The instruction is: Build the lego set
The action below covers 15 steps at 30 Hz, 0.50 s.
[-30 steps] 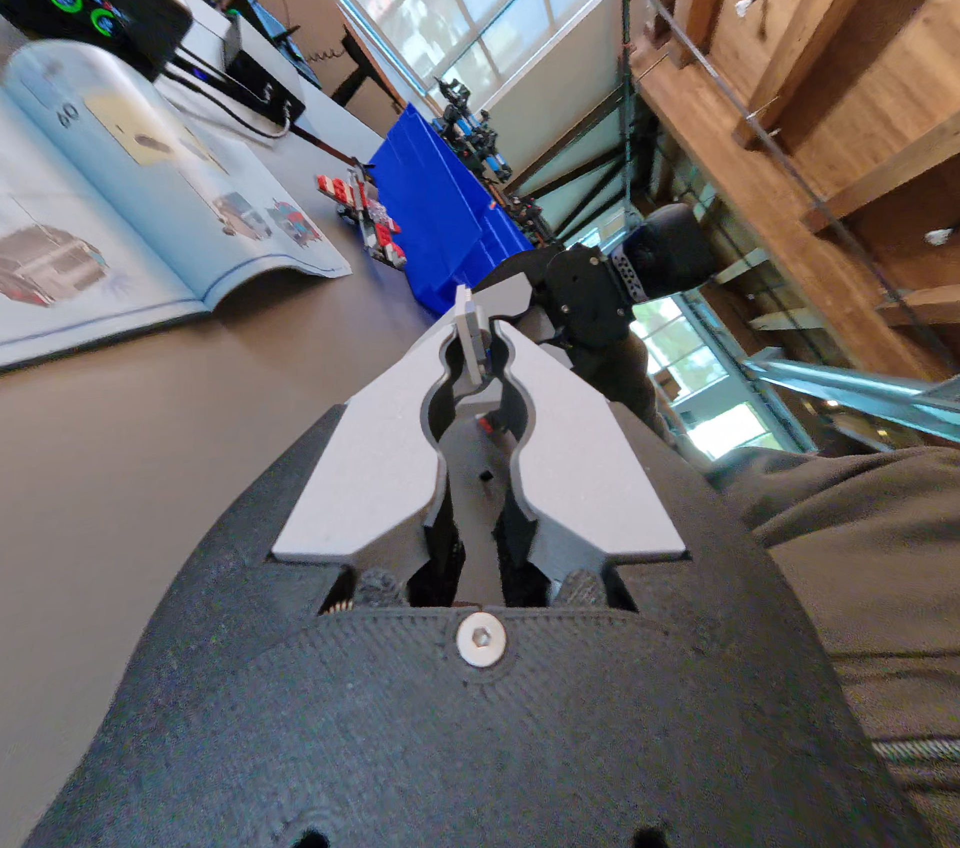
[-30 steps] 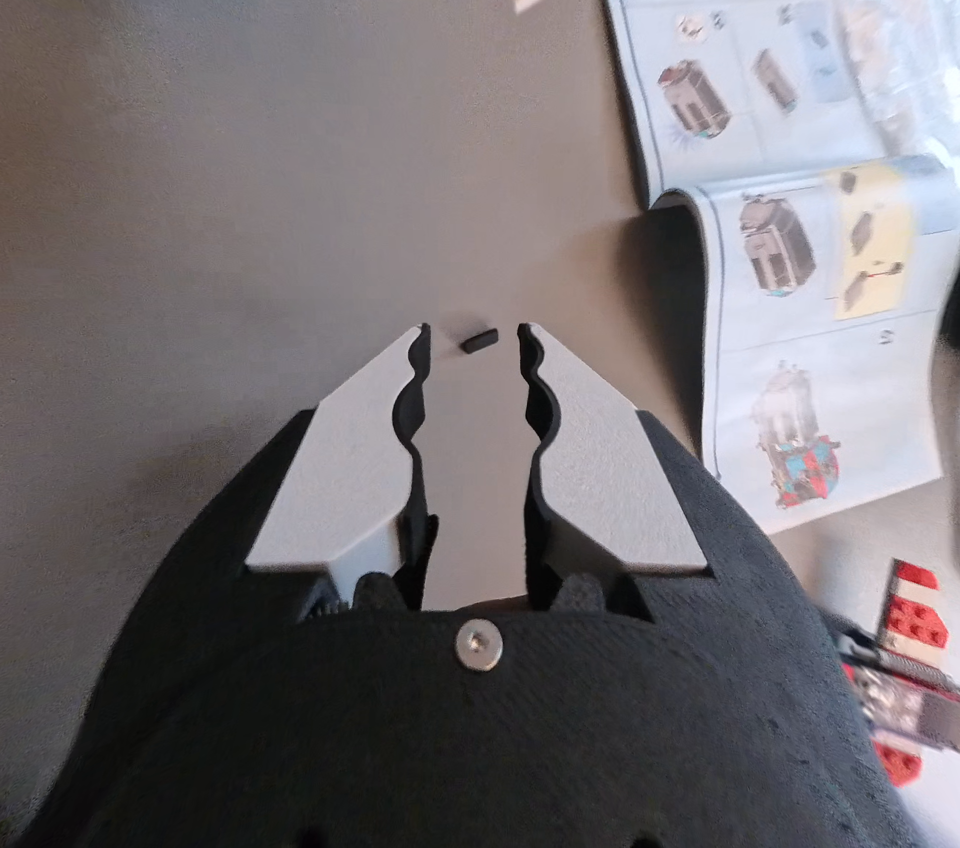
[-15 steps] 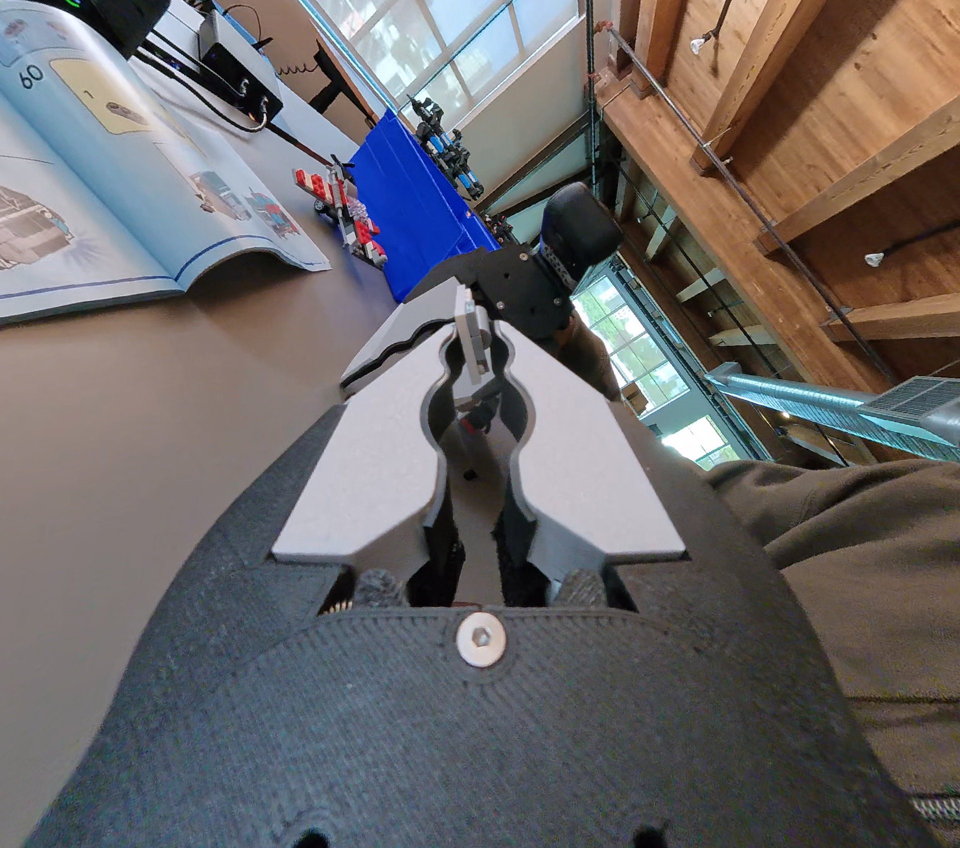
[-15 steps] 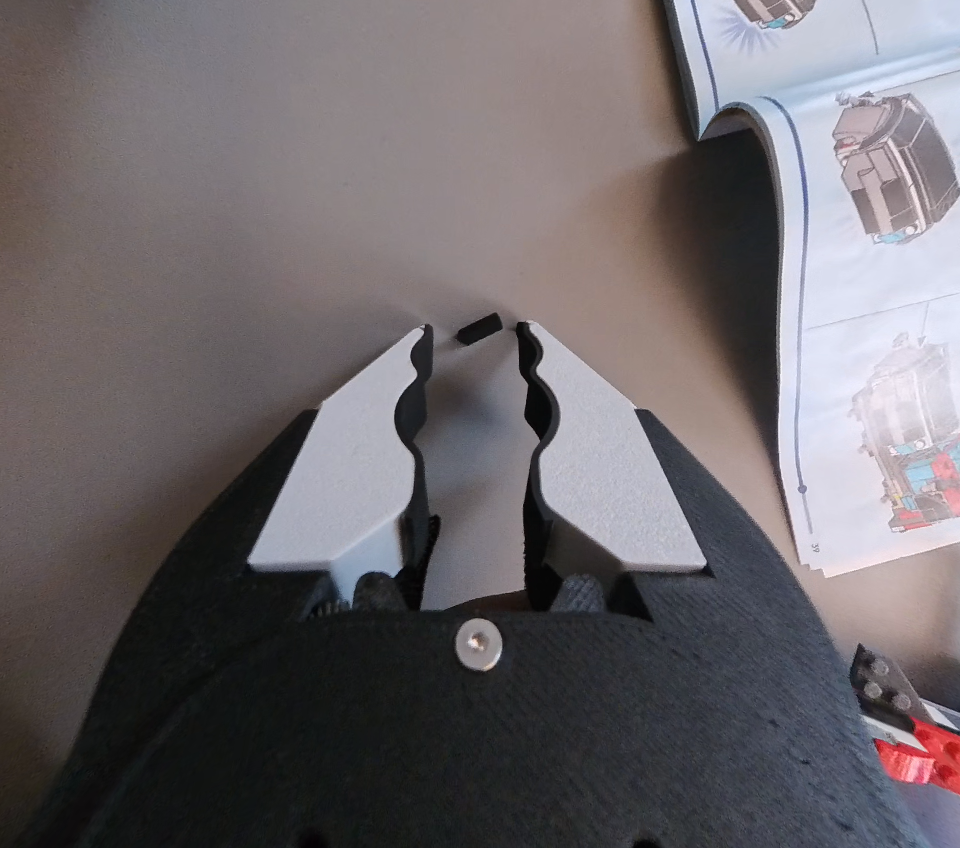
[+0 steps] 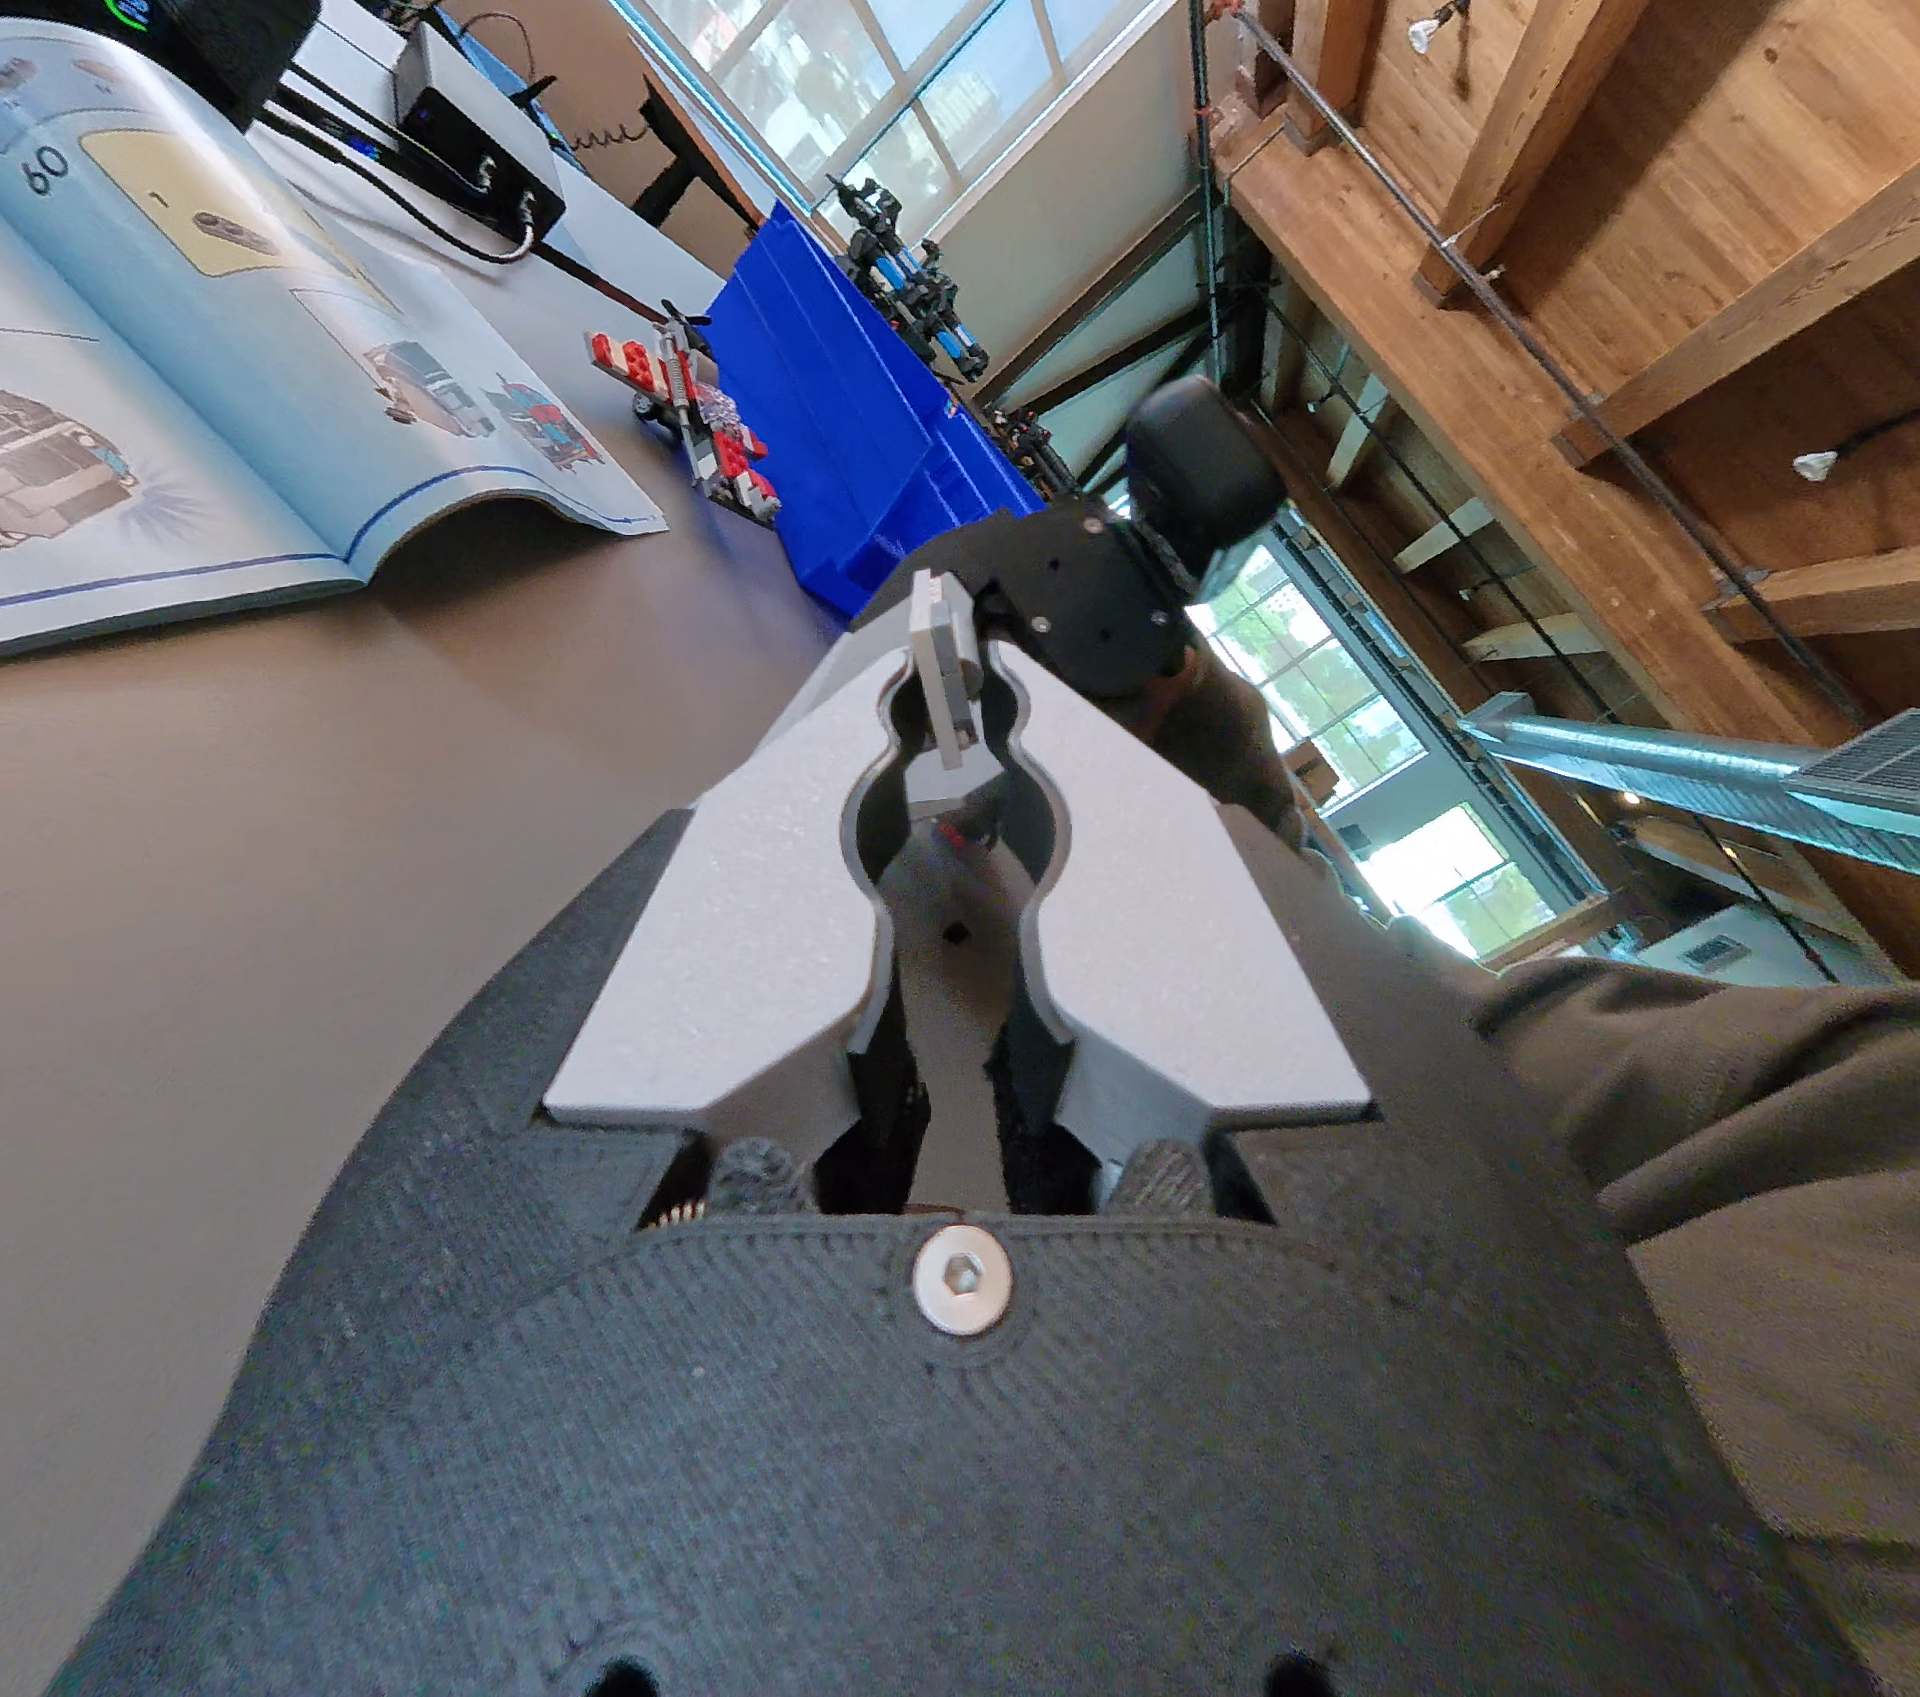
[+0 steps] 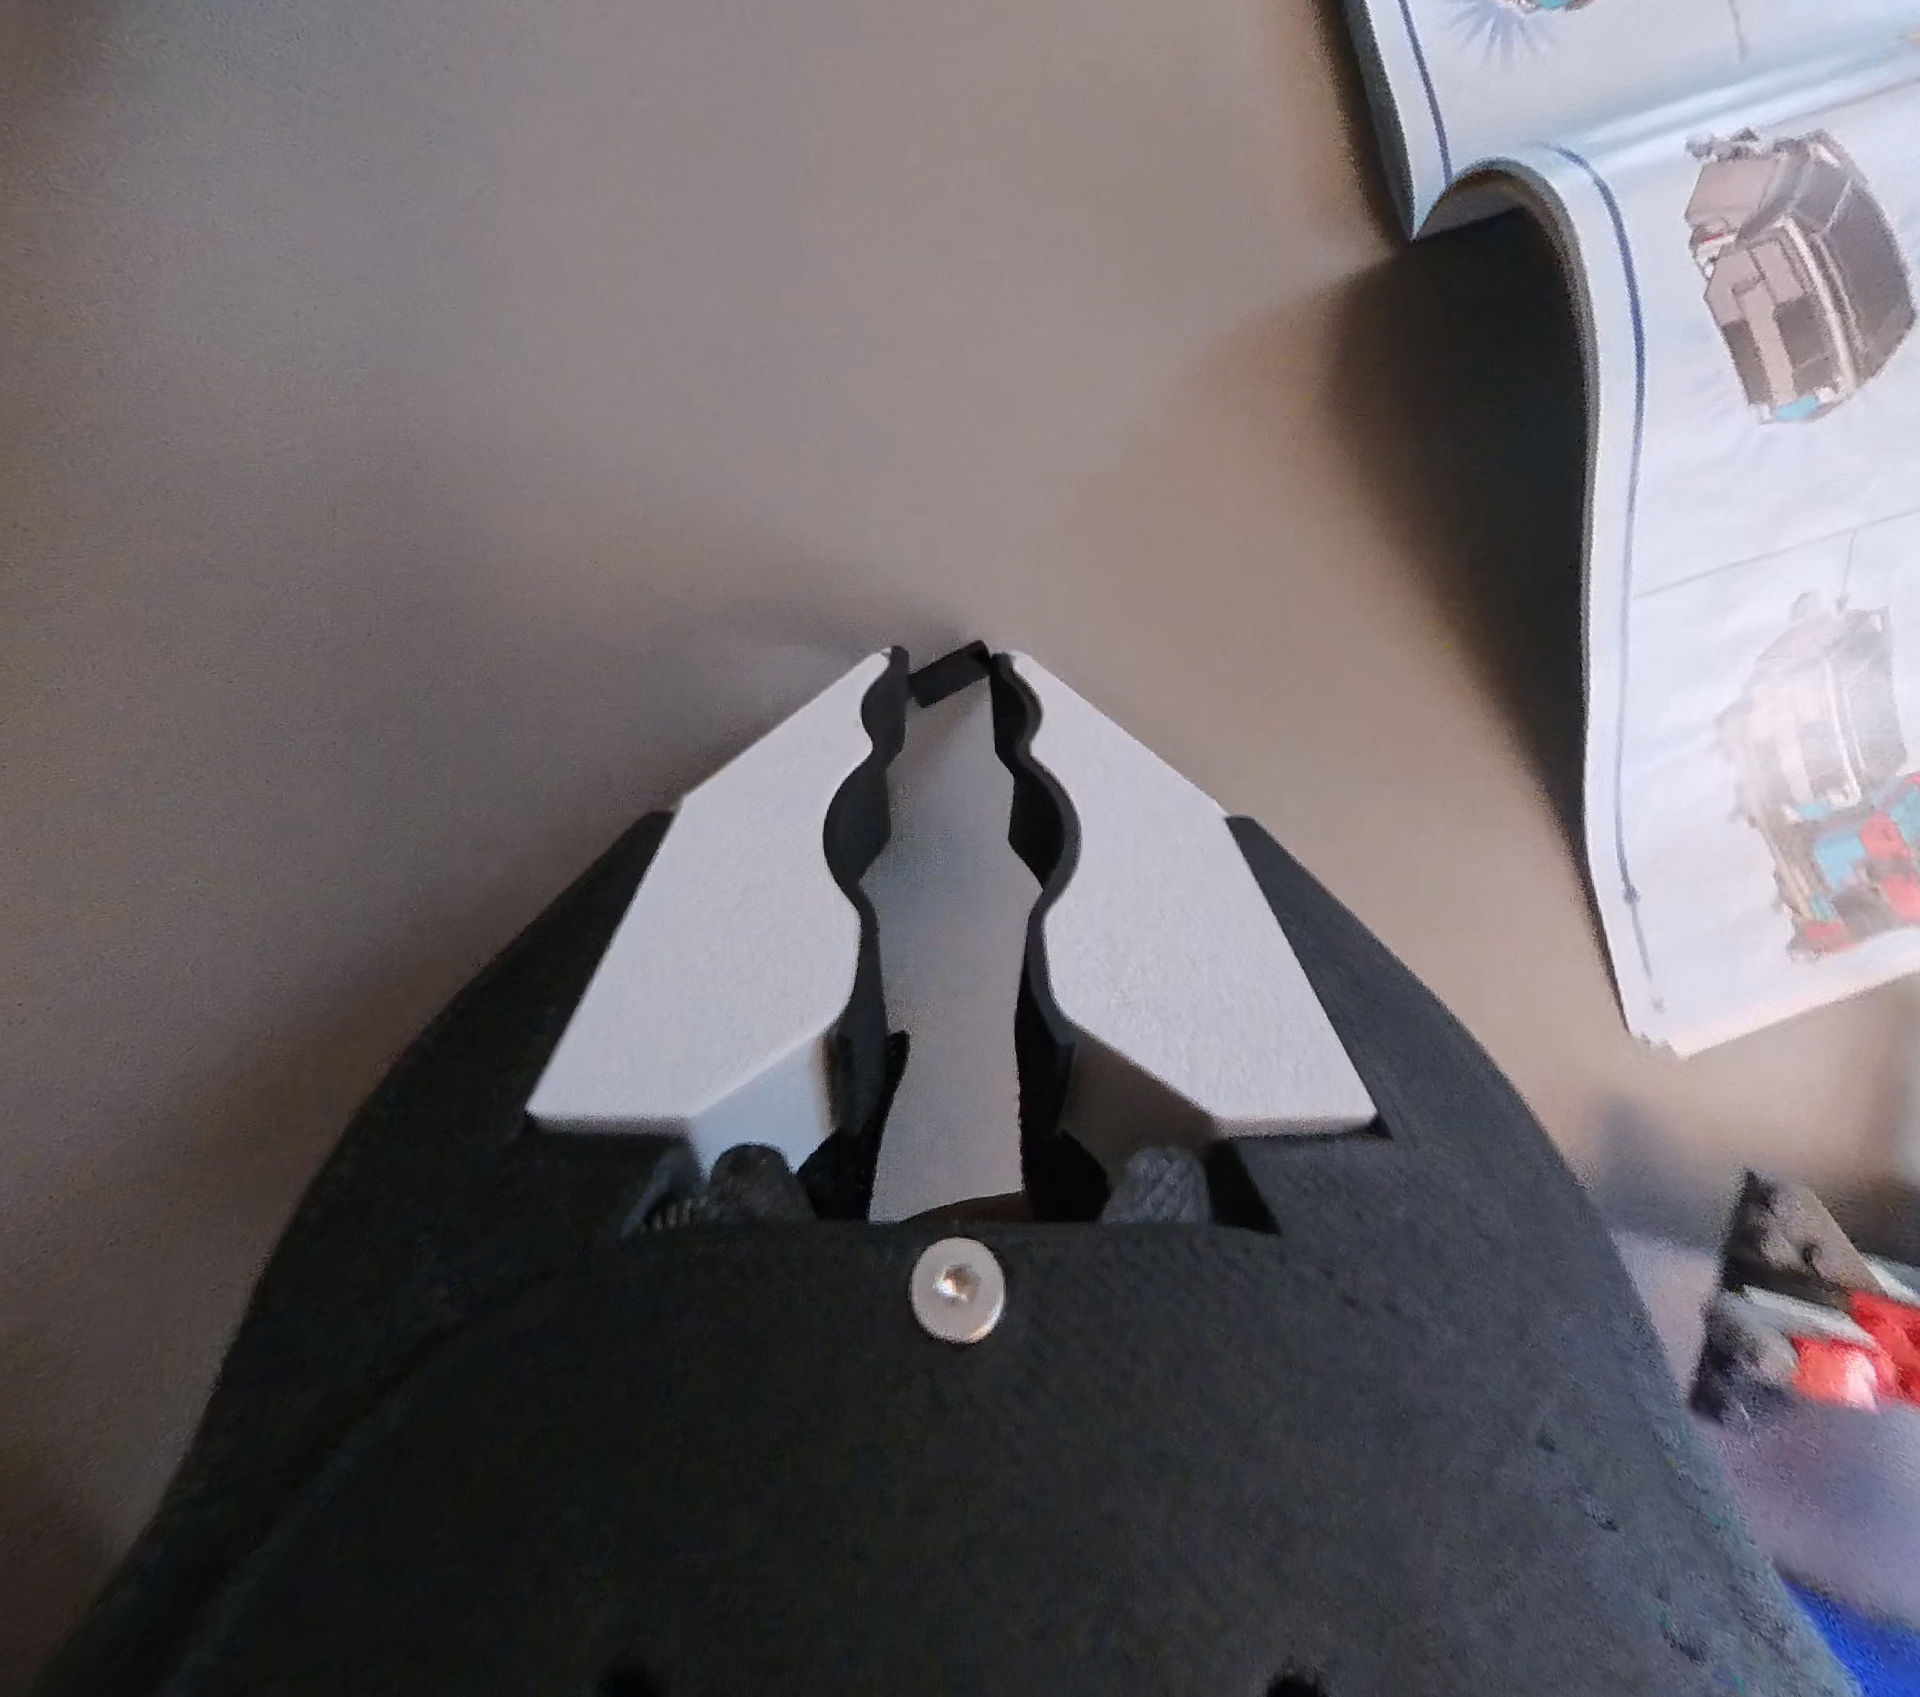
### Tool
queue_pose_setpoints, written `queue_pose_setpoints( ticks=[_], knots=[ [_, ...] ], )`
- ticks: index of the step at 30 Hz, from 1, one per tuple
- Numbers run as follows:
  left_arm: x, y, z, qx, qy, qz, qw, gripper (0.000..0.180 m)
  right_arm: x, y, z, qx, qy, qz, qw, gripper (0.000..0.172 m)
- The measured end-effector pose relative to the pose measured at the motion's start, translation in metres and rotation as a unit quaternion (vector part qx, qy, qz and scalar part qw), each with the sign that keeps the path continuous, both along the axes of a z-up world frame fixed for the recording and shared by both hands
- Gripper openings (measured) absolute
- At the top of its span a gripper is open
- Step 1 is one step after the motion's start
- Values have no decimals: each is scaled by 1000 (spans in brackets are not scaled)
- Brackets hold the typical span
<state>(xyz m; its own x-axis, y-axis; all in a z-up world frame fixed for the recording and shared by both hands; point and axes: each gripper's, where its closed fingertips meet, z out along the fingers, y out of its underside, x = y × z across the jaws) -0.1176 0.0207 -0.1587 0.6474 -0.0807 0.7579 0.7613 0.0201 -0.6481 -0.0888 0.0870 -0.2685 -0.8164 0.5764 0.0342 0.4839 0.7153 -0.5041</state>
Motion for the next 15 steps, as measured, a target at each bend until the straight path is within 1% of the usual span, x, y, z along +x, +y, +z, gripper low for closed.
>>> queue_pose_setpoints(
  ticks=[5,9,12,15],
  knots=[
    [-8,-6,-5,-18,15,23,999,10,8,16,5,67,5,-16,998,17],
    [-9,-7,-6,-26,23,22,999,10,17,19,6,102,-9,-15,995,17],
    [-8,-7,-4,-21,25,19,999,10,23,14,5,125,-14,-2,992,17],
    [-9,-8,-2,-17,26,18,999,10,26,1,3,126,-14,19,992,17]
  ],
)
